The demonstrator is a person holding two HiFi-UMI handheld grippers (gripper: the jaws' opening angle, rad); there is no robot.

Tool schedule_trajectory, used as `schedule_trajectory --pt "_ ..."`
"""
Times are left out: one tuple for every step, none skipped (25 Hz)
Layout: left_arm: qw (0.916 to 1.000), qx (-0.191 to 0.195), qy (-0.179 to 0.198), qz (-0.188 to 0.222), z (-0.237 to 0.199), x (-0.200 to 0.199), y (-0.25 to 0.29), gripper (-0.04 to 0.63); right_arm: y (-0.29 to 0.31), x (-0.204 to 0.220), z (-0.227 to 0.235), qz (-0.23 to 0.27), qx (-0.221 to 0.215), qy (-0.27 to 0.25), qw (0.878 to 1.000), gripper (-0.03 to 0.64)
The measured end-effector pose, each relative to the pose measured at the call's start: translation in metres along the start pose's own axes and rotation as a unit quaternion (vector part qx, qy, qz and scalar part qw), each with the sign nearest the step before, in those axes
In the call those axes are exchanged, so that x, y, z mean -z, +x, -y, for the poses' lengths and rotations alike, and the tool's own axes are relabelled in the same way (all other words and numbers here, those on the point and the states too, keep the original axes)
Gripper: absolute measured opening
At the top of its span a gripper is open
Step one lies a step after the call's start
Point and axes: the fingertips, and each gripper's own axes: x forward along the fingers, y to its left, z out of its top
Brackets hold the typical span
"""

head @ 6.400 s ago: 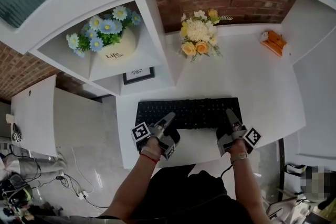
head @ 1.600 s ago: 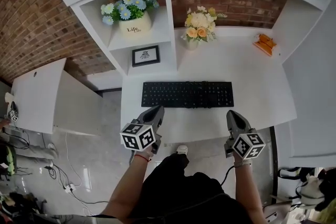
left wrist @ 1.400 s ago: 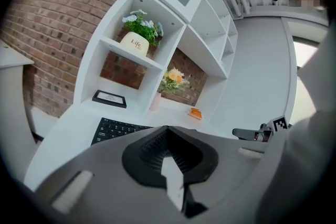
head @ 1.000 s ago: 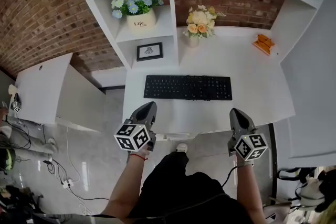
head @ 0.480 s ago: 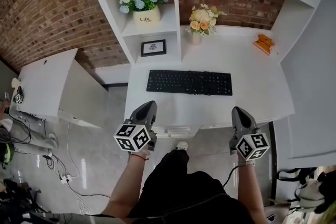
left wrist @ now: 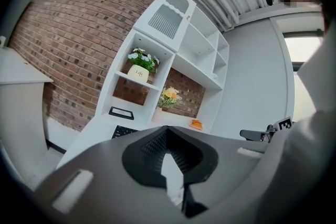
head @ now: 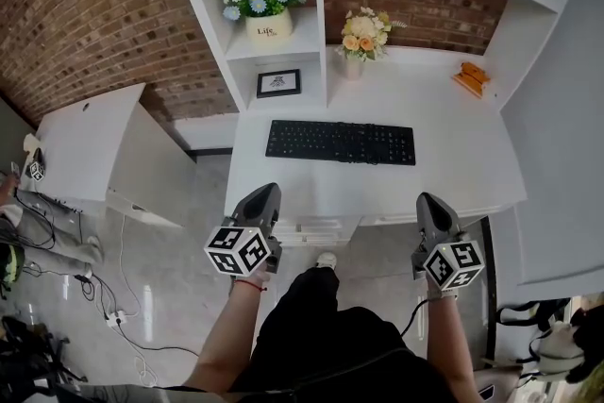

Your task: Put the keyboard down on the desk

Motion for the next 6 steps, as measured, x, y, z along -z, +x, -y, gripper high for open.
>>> schedule_trajectory --pt "1.0000 0.000 0.001 0.003 0.001 0.000 -0.003 0.000 -0.003 -0.001 -0.001 0.003 0.000 -0.002 1.000 -0.003" --pt "1.0000 0.000 0.002 0.005 0.003 0.000 -0.006 0.000 -0.006 -0.001 -0.003 0.005 0.000 -0.003 1.000 -0.003" --pt "1.0000 0.000 0.003 0.008 0.004 0.000 -0.010 0.000 -0.010 -0.001 -0.005 0.007 0.001 -0.004 1.000 -0.003" --pt "1.0000 0.000 0.003 0.009 0.006 0.000 -0.014 0.000 -0.014 -0.001 -0.007 0.009 0.001 -0.005 1.000 -0.003" --pt "0.9999 0.000 0.003 0.011 0.008 0.001 -0.018 0.000 -0.019 0.000 -0.008 0.010 0.001 -0.005 1.000 -0.003" --pt "0.9999 0.000 0.003 0.012 0.010 0.002 -0.022 0.000 -0.023 0.001 -0.010 0.011 0.001 -0.006 1.000 -0.003"
